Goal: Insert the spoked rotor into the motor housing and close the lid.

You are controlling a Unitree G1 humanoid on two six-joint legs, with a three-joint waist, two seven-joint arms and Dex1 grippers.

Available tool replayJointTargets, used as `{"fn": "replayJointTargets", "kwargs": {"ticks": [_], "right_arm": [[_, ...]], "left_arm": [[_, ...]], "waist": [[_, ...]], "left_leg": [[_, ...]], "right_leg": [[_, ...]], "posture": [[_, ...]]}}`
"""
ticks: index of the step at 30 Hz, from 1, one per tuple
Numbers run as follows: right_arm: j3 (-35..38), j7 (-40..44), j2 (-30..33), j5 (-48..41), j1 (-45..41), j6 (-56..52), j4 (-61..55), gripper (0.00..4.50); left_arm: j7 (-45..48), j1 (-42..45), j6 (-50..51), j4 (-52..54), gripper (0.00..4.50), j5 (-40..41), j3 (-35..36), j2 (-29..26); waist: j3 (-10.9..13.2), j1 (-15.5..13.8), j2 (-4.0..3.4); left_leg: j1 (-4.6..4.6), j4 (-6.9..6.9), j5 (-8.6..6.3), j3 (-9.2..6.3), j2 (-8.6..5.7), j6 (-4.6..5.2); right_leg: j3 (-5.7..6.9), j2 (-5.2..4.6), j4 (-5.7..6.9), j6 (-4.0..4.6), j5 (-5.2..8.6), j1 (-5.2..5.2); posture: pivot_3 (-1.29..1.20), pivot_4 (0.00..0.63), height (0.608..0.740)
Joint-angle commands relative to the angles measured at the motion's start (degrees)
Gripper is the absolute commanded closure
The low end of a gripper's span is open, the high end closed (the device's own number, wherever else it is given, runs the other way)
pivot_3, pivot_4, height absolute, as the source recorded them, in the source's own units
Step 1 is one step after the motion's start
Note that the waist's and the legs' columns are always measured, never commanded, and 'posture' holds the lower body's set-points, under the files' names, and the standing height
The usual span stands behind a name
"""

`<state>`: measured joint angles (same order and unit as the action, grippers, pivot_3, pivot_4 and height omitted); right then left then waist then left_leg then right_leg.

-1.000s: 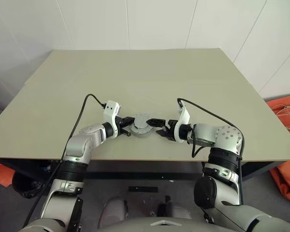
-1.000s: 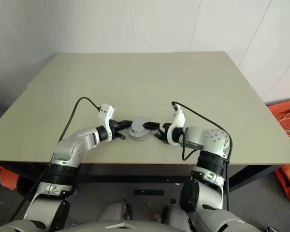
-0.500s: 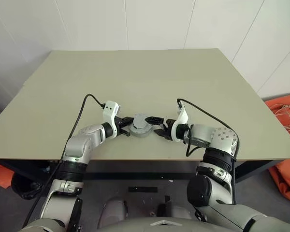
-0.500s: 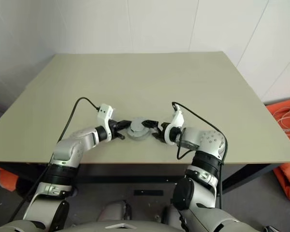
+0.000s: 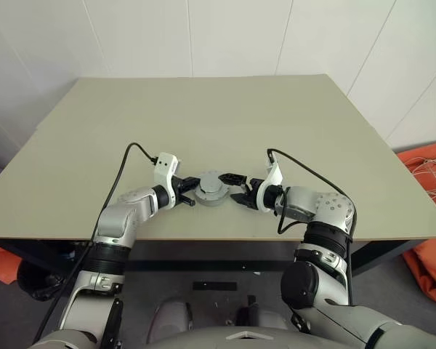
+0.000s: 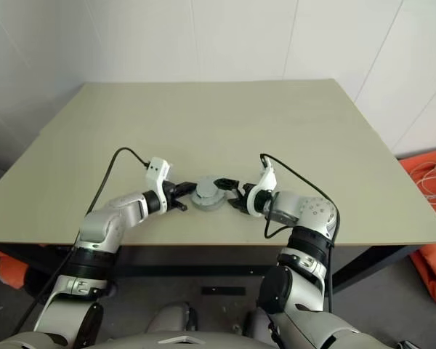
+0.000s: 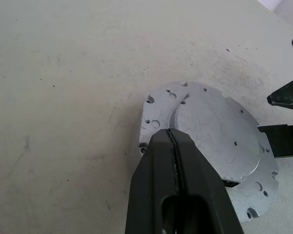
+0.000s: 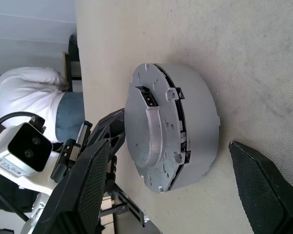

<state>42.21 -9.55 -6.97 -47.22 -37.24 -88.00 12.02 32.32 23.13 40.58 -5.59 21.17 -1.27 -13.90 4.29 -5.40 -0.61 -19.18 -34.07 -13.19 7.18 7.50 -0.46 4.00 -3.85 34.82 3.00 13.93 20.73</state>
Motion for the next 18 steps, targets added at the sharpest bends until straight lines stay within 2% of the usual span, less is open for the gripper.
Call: {"fn": "replayJointTargets", "kwargs": {"ticks": [1, 10, 18], "right_arm": [[-0.06, -1.82, -6.16, -0.61, -3.26, 1.64, 1.47, 0.06], [-0.75, -3.00, -5.68, -3.52, -3.48, 1.80, 2.26, 0.06], [-0.51, -0.59, -5.70, -7.92, -3.91, 0.33, 2.32, 0.06]], "left_arm": [[0.69, -0.12, 0.54, 1.45, 4.50, 0.37, -1.00, 0.19], [0.57, -0.28, 0.47, 1.40, 4.50, 0.36, -1.15, 0.35], [0.53, -0.19, 0.29, 1.20, 4.50, 0.12, -1.38, 0.73]], "waist": [[0.00, 0.01, 0.00], [0.00, 0.03, 0.00], [0.01, -0.13, -0.01]], "left_leg": [[0.03, 0.01, 0.01, 0.00, 0.01, -0.02], [0.03, 0.07, 0.03, 0.00, 0.01, -0.05], [-0.07, 0.10, 0.03, 0.00, 0.00, -0.05]], "right_leg": [[0.00, 0.00, 0.00, 0.00, 0.00, 0.00], [0.00, 0.00, 0.00, -0.01, 0.00, 0.02], [0.00, 0.00, -0.02, 0.03, -0.01, 0.21]], "posture": [[0.00, 0.000, 0.740], [0.00, 0.000, 0.740], [0.00, 0.000, 0.740]]}}
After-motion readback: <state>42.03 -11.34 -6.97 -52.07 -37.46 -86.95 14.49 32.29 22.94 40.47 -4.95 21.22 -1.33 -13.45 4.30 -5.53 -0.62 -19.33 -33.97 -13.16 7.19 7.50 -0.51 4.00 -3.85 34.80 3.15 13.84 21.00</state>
